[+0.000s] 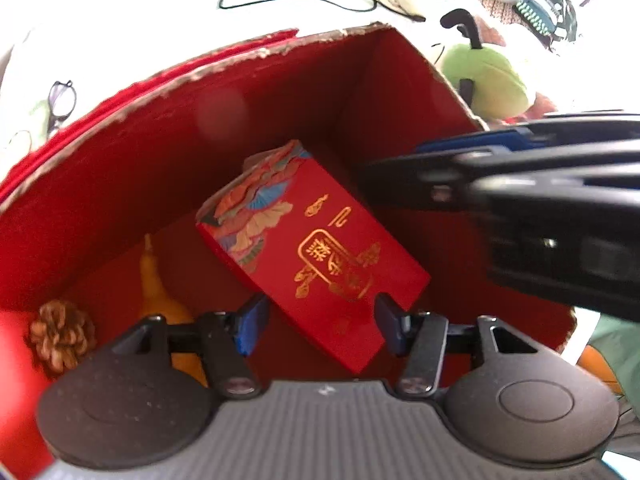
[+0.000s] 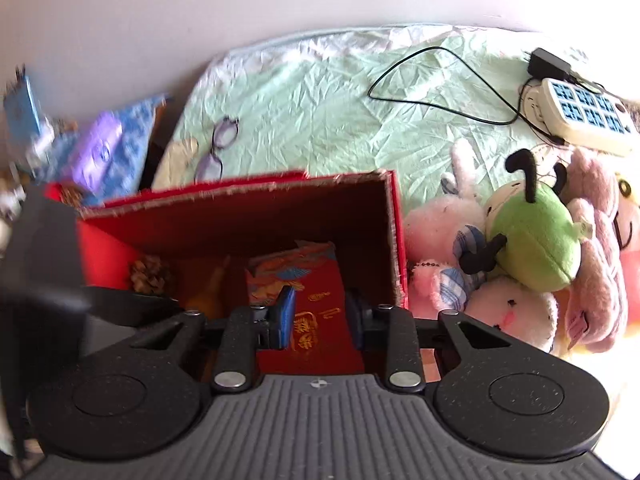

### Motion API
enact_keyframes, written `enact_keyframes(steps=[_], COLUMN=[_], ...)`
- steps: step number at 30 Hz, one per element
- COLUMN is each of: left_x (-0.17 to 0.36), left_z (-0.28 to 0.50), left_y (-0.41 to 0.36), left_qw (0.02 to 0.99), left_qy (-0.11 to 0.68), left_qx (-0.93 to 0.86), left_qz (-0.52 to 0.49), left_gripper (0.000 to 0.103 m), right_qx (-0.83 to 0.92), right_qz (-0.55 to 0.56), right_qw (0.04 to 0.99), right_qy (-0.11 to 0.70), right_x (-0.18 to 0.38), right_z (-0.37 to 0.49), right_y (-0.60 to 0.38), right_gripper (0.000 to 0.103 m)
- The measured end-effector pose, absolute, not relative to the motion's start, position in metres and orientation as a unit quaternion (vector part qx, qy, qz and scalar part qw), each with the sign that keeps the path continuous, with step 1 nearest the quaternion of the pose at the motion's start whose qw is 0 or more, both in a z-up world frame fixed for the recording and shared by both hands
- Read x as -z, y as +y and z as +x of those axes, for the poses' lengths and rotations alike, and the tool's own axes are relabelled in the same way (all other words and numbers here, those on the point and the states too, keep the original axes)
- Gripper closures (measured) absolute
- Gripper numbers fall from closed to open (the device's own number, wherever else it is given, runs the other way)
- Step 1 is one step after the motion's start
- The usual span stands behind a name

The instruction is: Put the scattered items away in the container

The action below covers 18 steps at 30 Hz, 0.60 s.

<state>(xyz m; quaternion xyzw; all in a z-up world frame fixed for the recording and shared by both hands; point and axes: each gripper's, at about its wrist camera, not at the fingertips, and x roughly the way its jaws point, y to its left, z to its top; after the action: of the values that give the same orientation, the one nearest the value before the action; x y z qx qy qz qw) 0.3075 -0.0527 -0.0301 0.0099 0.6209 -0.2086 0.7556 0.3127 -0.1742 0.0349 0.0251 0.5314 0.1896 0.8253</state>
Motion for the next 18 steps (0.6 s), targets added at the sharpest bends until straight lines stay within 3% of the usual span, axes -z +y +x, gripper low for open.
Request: enact_keyframes(steps=[5,9,18], left_x=[0.03,0.031,0.017], left_z=[0.314,0.317,0.303], left_y=[-0.069,-0.079,-0.067], left_qw=[0.749,0.745,0.761], left_qy=[0.616,0.614,0.599], left_qx=[0.244,0.257,0.249], left_qz=[0.03,0.047,0.025], left_gripper=[0.044,0.028,0.027], right_qx=[-0.18,-0.174,-0.181], right_qz=[0.054,0.077,0.063], right_qw=[0.838,0.836,0.844], right_qy=[0.512,0.514,0.501], right_x=[-0.048,-0.05,-0.05], right_z=[0.309,0.309,0.301], right_y=[-0.186,-0.198,-0.198], right_gripper=[0.074,0.079,0.08])
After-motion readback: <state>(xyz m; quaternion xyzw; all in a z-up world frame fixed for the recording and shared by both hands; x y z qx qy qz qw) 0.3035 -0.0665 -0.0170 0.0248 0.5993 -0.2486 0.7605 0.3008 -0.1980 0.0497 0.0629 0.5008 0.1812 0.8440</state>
